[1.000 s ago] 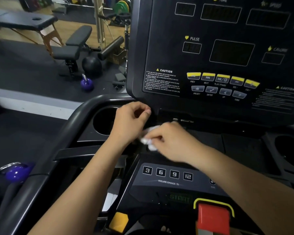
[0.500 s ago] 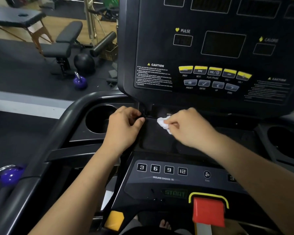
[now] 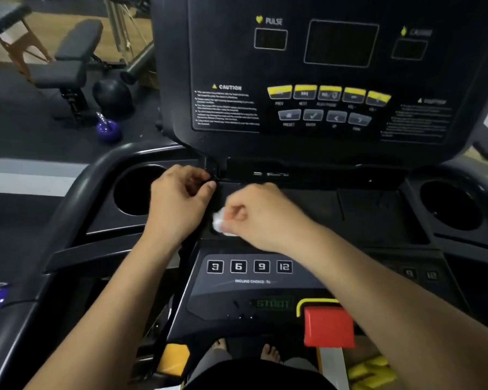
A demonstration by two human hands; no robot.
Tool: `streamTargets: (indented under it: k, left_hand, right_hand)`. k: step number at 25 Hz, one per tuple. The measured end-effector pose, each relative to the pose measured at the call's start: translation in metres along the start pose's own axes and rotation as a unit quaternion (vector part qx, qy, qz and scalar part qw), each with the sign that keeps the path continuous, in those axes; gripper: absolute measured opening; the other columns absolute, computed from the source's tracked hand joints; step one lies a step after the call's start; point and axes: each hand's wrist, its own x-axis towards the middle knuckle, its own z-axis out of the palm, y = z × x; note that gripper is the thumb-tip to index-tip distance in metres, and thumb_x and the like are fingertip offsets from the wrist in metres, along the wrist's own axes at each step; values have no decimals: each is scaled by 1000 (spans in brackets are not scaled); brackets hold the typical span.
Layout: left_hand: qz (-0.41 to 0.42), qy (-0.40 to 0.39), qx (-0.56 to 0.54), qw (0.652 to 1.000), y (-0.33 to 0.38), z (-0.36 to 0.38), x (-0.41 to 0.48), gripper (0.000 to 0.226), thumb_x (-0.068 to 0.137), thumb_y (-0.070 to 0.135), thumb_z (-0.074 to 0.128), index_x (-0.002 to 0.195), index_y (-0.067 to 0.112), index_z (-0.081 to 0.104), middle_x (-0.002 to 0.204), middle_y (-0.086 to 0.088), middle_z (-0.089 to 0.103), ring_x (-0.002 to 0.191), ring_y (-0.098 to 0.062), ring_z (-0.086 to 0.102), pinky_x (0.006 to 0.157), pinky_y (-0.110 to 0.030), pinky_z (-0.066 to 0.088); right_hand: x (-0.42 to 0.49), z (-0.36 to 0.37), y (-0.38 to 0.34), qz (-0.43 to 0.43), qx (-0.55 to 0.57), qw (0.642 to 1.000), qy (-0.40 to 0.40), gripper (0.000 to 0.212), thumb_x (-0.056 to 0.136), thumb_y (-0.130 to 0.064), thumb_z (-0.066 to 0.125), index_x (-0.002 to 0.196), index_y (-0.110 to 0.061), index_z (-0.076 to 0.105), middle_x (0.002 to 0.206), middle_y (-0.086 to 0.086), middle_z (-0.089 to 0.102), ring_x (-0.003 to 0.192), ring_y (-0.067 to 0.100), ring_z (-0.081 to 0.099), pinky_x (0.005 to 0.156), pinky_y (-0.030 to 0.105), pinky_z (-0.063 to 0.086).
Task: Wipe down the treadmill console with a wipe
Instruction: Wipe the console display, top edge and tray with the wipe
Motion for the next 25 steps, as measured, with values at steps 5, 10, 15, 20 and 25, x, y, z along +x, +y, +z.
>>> streamTargets:
  k: [5,10,15,20,25]
  left_hand:
    - [17,-2,11,1000,-2,-2,-1,6,85,23,74,90,21,74,82,1,62,69,-8,55,66,-3,33]
    - [117,9,59,991,4,0,-2,8,82,8,74,89,10,77,82,-1,61,73,-11,53,71,-14,35]
    - [130,-7,44,991,4,-1,-9,9,83,9,72,90,8,78,86,-7,66,82,-25,64,78,-34,53]
    - [151,2,10,988,16,-5,-15,11,85,8,68,91,12,77,92,-2,69,93,-20,65,88,-25,47]
    - [206,-33,-100,973,49,-1,-12,13,88,10,65,92,17,75,92,8,68,89,-3,63,83,-11,43]
  right_hand:
    - [-11,-49,24,70,-177,980,-55,25,74,-24,57,54,-9,57,63,11,60,67,34,63,59,34,55]
    - [-1,-24,9,14,-75,997,-16,8,79,-23,70,74,-18,66,71,-4,61,71,21,59,62,24,46]
    - [-13,-18,17,9,-98,995,14,23,81,-35,67,68,-16,63,63,0,59,68,22,55,62,32,50]
    - [-50,-56,46,144,-84,986,28,16,77,-32,72,63,-26,66,62,-8,64,61,12,60,52,22,41]
    - [-13,17,-15,88,4,994,69,9,80,-27,61,81,-19,61,74,5,56,68,28,54,58,28,40]
